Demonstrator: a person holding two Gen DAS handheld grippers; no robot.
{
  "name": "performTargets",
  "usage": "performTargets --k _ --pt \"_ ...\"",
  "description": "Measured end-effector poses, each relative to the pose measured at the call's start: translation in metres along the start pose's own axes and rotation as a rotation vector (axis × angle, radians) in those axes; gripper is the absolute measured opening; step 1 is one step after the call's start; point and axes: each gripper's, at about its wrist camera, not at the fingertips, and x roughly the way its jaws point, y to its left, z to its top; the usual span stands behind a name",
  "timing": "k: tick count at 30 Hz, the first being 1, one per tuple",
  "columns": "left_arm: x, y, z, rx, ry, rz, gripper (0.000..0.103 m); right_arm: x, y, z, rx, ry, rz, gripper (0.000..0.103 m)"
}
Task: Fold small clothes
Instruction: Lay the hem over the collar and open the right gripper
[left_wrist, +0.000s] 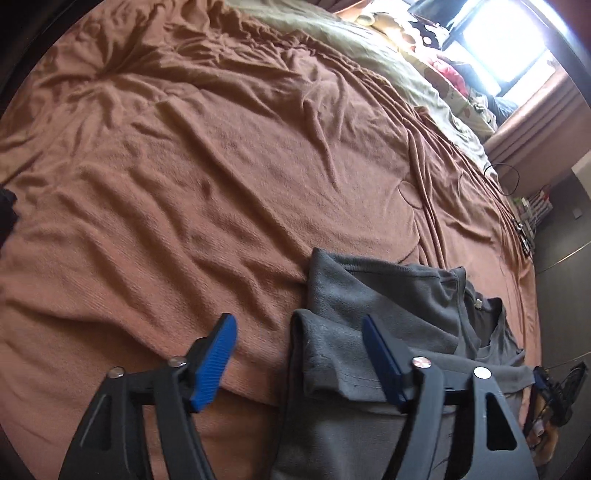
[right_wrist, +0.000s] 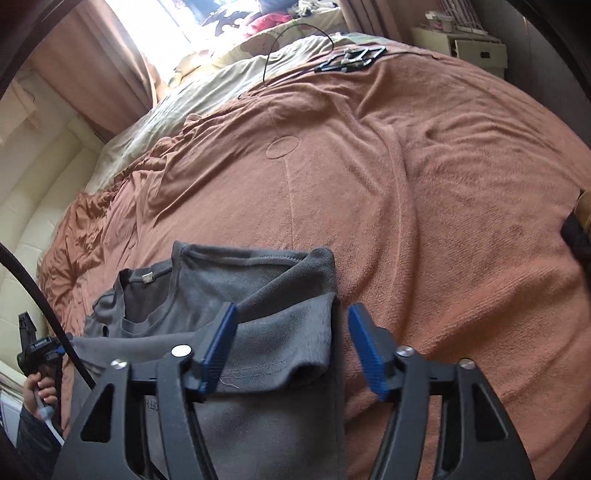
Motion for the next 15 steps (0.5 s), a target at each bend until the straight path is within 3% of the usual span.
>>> performTargets --k 2,8,15 --pt "-0.01 0.001 0.0 0.053 -0.015 0.019 0.08 -0.005 0.004 -0.003 -0.06 0.013 -0.023 0.066" --pt "-0.008 -0.006 -0.012 0.198 0.039 0.07 0.08 -0.012 0.026 -0.018 -0.261 0.062 -0.126 0.066" --pt "0.002 -0.022 -0.037 0.354 0.106 0.092 0.08 -0.003 0.043 -0.028 -0.363 0.142 -0.166 0.066"
